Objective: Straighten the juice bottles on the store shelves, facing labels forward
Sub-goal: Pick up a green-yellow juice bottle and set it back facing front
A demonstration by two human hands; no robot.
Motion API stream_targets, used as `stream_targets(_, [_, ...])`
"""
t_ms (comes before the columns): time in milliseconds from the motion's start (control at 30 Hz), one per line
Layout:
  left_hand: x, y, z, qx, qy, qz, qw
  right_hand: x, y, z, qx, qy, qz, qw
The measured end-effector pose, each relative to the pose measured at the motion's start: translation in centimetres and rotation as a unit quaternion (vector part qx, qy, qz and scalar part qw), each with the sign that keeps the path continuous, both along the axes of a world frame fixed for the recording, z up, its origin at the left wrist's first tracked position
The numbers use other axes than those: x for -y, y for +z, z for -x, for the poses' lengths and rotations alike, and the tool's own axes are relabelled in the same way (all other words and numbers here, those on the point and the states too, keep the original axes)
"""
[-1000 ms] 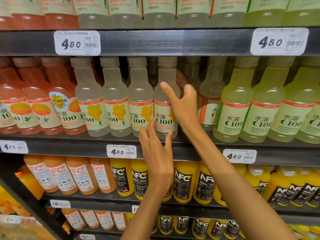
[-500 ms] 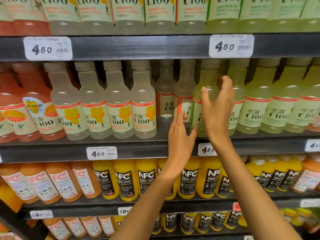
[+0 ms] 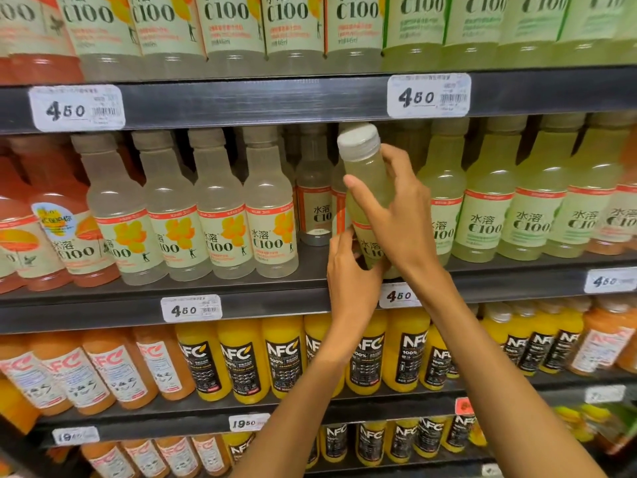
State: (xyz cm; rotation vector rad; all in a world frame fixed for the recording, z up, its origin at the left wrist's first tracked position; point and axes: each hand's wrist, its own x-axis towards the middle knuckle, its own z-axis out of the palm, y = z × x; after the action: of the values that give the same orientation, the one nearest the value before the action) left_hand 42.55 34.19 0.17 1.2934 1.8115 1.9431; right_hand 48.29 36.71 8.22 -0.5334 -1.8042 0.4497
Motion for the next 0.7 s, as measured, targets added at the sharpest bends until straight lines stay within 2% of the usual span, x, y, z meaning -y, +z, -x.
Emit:
stream_targets(133, [2.4, -0.6, 0.5, 0.015, -0.045, -0.041, 0.998, 1.3, 0.3, -1.2, -0.082, 0.077, 0.013, 0.994])
stream_targets(233, [5.1, -0.1, 1.1, 0.026, -0.129, -0.045, 0.990, 2.2, 0.8, -2.2, -0.155, 0.182, 0.094, 0.966])
stream_targets(367, [8.5, -0.1, 0.9, 0.056, -0.195, -0.027, 0.979, 2.7, 0.9, -2.4, -0.149, 0.272, 0.187, 0.932])
stream_targets(433, [10.0, -1.0, 0.8, 0.091, -0.236, -0.009, 0.967, 2.2, 0.5, -2.2, -0.123, 0.332, 0.269, 0.896])
stream_targets(533, [11.7, -2.0, 0.6, 0.180, -0.321, 0.050, 0.928, 2.0, -0.5, -1.5, -0.096, 0.469, 0.412, 0.775])
stream_targets(567, [11.9, -2.0, 0.6, 0.203, -0.342, 0.064, 0.915, 2.2, -0.9, -1.2, -0.100, 0.493, 0.435, 0.747])
stream_targets(633, [12.3, -2.0, 0.9, 0.210, -0.354, 0.079, 0.908, 2.3, -1.4, -0.7, -0.121, 0.509, 0.446, 0.726])
stream_targets(700, [12.6, -2.0, 1.2, 0.189, -0.309, 0.107, 0.926, 2.3, -1.5, -0.7, -0.122, 0.487, 0.434, 0.748])
